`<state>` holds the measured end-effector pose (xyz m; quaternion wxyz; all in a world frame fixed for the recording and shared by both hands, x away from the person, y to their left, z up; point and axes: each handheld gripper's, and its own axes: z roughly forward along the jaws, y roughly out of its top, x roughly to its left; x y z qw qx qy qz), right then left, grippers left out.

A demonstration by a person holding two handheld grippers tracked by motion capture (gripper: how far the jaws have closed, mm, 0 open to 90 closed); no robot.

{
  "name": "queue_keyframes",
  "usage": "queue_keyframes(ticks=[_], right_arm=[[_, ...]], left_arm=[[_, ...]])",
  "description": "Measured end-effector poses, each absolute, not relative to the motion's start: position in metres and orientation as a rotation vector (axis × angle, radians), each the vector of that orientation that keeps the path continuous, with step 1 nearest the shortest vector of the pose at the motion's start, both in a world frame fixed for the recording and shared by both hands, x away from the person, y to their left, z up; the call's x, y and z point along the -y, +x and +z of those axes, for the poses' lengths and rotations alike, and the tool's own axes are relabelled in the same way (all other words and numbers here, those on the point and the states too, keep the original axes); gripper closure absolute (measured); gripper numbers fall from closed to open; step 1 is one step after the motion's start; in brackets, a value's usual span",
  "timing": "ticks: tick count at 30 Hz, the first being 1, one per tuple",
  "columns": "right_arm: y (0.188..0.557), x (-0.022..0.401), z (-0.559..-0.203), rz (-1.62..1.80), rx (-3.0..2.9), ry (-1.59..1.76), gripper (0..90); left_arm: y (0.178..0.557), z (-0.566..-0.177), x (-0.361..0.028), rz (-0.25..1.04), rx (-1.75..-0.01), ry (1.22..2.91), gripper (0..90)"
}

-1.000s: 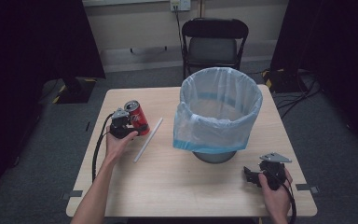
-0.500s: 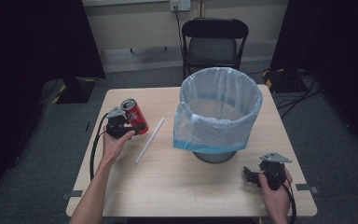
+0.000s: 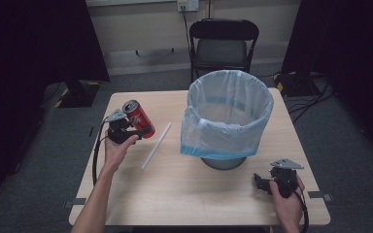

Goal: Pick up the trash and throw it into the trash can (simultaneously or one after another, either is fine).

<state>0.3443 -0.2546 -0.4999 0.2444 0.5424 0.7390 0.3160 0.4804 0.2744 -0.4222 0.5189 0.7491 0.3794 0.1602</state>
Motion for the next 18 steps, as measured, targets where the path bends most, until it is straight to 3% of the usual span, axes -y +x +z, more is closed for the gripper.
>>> queue_keyframes(ticks=[18], right_arm=[[0.344, 0.255, -0.500, 0.863, -2.018, 1.481, 10.0]], left_arm=[[0.470, -0.378, -0.261, 0.400, -0.783, 1.774, 34.3]])
